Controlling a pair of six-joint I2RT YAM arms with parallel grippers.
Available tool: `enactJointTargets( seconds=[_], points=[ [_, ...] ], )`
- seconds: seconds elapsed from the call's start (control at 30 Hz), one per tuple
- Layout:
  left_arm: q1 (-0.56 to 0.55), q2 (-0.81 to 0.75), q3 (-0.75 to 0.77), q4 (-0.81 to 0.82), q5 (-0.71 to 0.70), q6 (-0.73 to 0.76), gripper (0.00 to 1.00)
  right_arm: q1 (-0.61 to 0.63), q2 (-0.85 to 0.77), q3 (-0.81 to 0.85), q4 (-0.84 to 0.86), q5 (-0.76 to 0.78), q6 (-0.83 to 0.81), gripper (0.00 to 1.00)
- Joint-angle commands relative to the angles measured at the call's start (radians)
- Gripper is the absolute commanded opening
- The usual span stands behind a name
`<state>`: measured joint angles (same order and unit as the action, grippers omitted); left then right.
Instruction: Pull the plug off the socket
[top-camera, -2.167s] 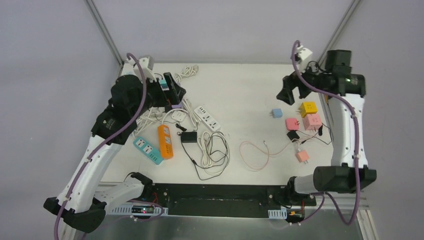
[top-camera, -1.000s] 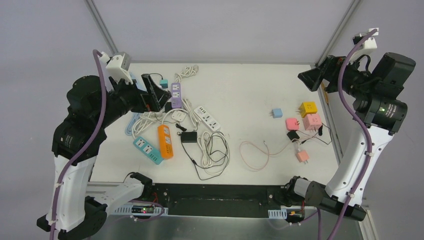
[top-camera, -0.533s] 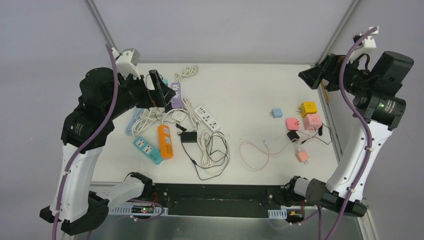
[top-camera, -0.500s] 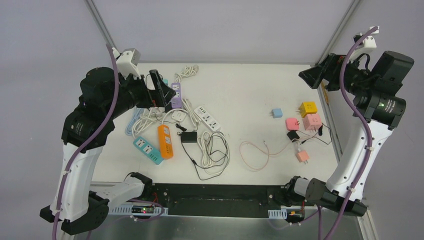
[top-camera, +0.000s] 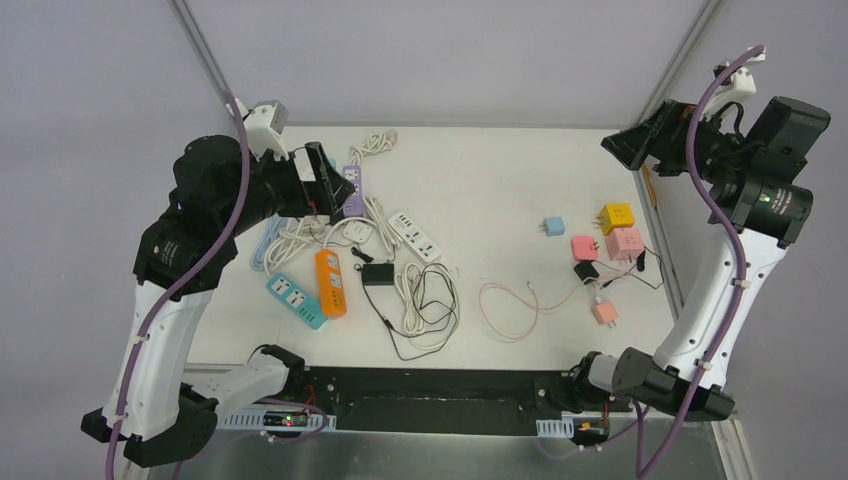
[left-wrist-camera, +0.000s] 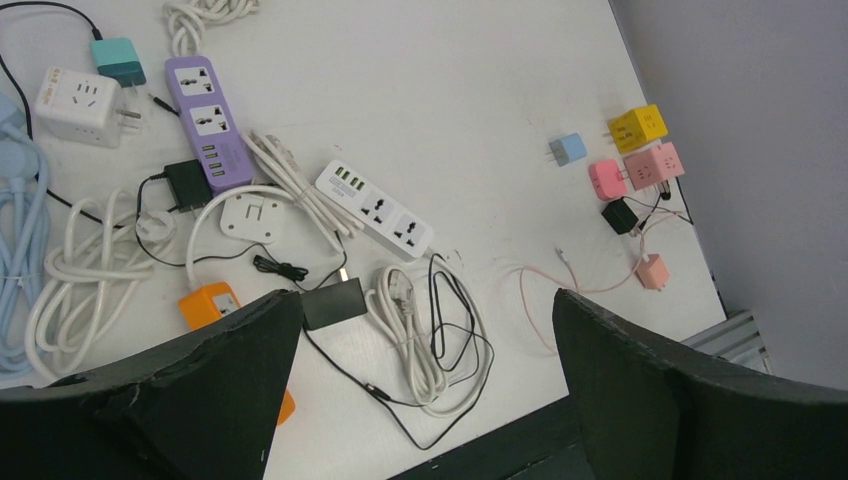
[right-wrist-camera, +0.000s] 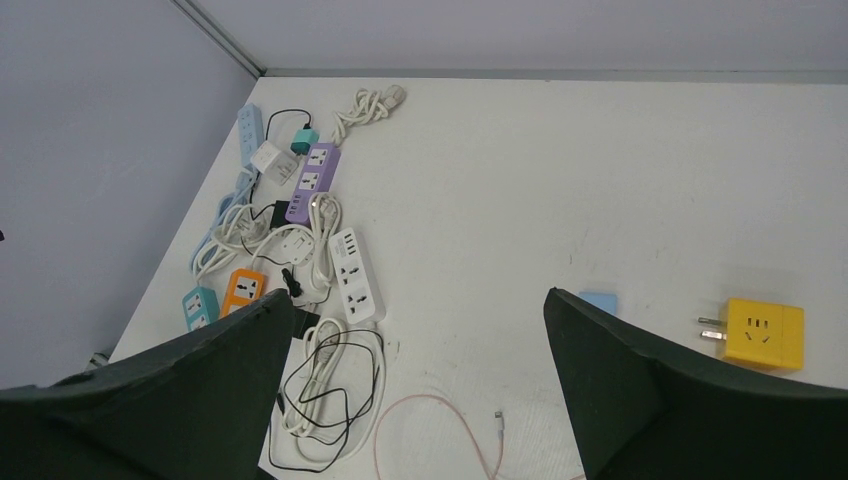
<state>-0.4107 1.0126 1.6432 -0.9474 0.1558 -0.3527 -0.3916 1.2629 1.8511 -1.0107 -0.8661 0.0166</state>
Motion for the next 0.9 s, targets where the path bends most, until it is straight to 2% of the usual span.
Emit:
enactJointTargets(
  seconds=[0.0,0.87],
  points=[
    [0.007,-0.019,-0.019,0.057,-0.019,-0.006,0.99,-0.013,0.003,0.021,0.052,-0.019,0.023,1.0],
    [0.007,-0.045,-0.059,0.067,-0.024,-0.011,0.99,-0.023,0.005,0.002,0.065,-0.015,0.023,1.0]
  ],
)
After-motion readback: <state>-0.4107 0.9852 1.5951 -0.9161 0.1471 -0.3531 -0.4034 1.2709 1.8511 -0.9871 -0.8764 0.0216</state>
